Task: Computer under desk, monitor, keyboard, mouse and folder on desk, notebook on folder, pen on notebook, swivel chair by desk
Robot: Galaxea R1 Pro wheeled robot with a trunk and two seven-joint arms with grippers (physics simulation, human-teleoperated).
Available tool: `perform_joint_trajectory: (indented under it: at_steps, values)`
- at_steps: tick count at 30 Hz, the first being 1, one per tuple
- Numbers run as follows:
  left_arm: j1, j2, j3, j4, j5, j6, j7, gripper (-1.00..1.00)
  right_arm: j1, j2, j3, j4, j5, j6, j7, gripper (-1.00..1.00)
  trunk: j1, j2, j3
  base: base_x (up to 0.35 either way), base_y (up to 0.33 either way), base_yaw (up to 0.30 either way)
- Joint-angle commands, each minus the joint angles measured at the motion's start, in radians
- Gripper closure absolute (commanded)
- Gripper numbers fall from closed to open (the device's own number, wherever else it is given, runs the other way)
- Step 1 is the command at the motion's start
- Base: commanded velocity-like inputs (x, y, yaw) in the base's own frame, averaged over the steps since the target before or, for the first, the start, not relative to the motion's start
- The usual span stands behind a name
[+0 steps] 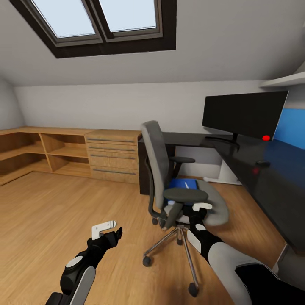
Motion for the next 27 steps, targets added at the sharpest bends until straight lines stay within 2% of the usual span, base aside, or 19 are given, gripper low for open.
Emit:
perform_joint_trajectory:
  at_steps: [1,8,17,27]
  values:
    - [-0.001,0.0,-0.001,-0.001,0.01,0.003,0.009,-1.0,-0.001,0.0,0.01,0.001,-0.009,-0.003,-0.004,-1.0,0.0,0.0,0.0,0.0,0.0,0.212]
    - [-0.001,0.0,-0.002,-0.001,0.01,0.003,0.009,-1.0,-0.001,-0.001,0.008,0.001,-0.009,-0.003,-0.004,-1.0,0.0,0.0,0.007,0.0,0.0,0.207]
    - [-0.001,0.0,-0.003,-0.001,0.01,0.003,0.009,-1.0,-0.001,-0.002,0.008,0.001,-0.009,-0.003,-0.003,-1.0,0.0,0.0,0.009,0.0,0.0,0.028]
    - [-0.001,0.0,-0.002,-0.001,0.01,0.002,0.009,-1.0,-0.001,-0.008,0.004,-0.001,-0.011,-0.003,-0.003,-1.0,0.0,0.0,0.009,0.0,0.0,-0.21]
